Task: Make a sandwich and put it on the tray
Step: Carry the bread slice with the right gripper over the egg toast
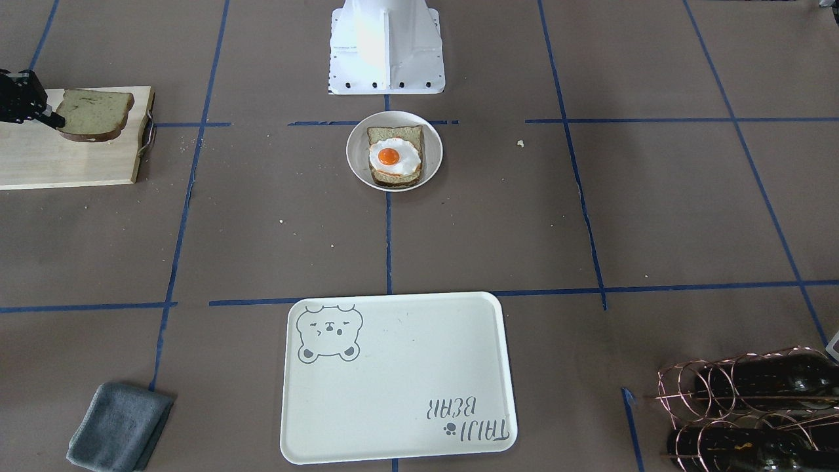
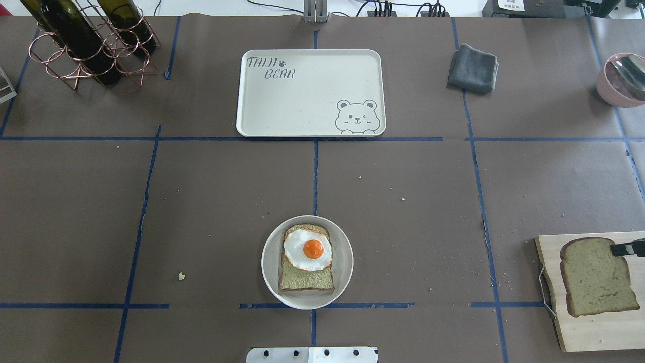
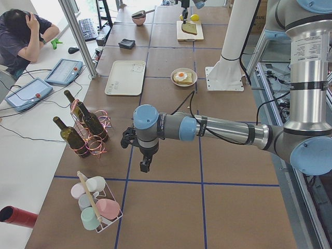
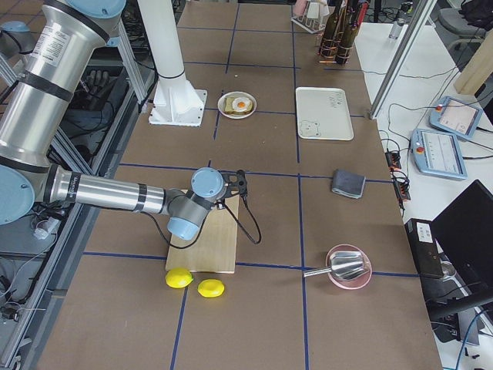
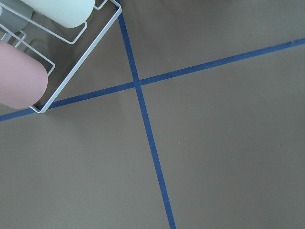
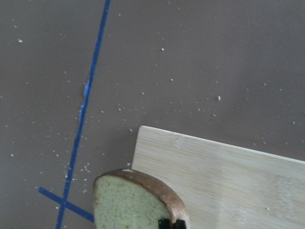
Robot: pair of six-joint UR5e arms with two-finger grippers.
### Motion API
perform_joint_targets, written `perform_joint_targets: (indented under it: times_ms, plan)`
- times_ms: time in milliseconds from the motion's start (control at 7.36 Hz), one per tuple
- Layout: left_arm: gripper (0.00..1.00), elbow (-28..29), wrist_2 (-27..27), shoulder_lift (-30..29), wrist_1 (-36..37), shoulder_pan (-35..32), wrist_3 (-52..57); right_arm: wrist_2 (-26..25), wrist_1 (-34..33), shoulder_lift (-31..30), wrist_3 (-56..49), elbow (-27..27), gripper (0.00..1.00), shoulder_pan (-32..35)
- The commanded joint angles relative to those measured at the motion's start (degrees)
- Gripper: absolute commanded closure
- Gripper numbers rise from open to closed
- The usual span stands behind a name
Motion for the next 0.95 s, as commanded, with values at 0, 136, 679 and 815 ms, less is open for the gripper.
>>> perform_joint_targets:
  times_ms: [0, 136, 679, 815]
  plan:
    - [0.0, 0.1, 0.0, 0.2, 0.0, 0.0, 0.0, 1.3, -0.8, 8.3, 8.2, 2.1, 1.0, -0.4]
    - [0.0, 0.2, 0.0, 0.3, 0.0, 0.0, -0.1, 1.0, -4.8, 13.9, 11.6, 2.3, 1.0, -1.6]
    - [0.0, 0.6, -0.1, 0.8, 0.1, 0.0, 0.0, -14.5, -9.5, 32.3, 29.4, 2.2, 1.0, -18.7]
    - [0.0, 0.5, -0.1, 0.9, 0.1, 0.0, 0.0, -21.5, -13.6, 35.8, 29.5, 2.4, 1.0, -23.0]
